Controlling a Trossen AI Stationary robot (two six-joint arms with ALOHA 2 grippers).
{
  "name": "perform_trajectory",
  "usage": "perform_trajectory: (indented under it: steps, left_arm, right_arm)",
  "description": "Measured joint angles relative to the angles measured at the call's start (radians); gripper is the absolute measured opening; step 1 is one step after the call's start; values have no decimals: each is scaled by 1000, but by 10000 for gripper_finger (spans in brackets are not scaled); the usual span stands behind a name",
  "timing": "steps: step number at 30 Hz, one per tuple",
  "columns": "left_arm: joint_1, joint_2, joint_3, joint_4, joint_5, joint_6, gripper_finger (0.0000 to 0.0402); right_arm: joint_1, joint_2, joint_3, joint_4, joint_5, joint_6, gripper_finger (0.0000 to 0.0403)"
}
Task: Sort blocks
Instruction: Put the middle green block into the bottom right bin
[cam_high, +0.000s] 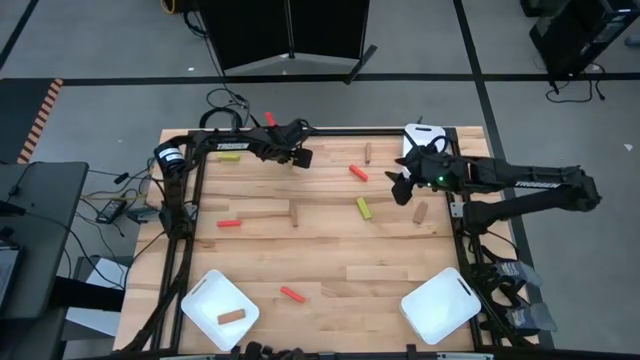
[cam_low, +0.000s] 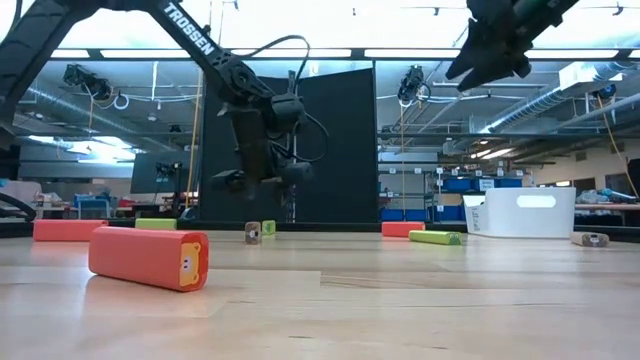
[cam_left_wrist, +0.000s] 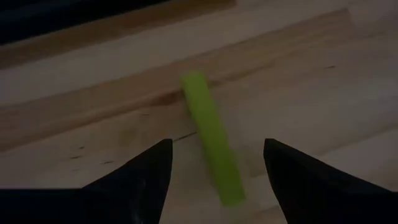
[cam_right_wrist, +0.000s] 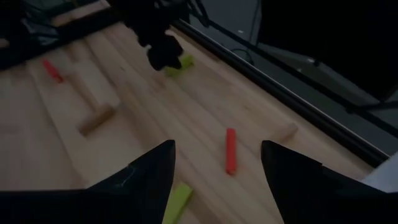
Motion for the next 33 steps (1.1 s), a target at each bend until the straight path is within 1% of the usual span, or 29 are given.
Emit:
perform_trajectory:
  steps: [6,11,14,18,23,25,29,33]
  left_arm:
    - [11,45,0,55,64,0,233]
    - [9,71,2,55,43,-2,196]
    - [9,72,2,54,25,0,153]
    - [9,72,0,51,19,11,59]
    - [-6,64,-1,64,10,53,64]
    - [-30,44,-4,81,34,85,64]
    - [-145,-24,-1,214,119,172,64]
    - [-300,-35,-2,373,219,221,64]
  right_arm:
    - [29,0,0,44,1,-7,247]
    - [49,0,0,53,1,-7,246]
    - [59,0,0,53,1,-1,246]
    - [71,0,0,64,1,1,243]
    - [99,-9,0,92,0,-7,240]
    - [113,-27,0,128,-17,-26,238]
    - [136,-82,0,231,-120,-74,238]
    - [161,-160,0,395,-234,-133,236]
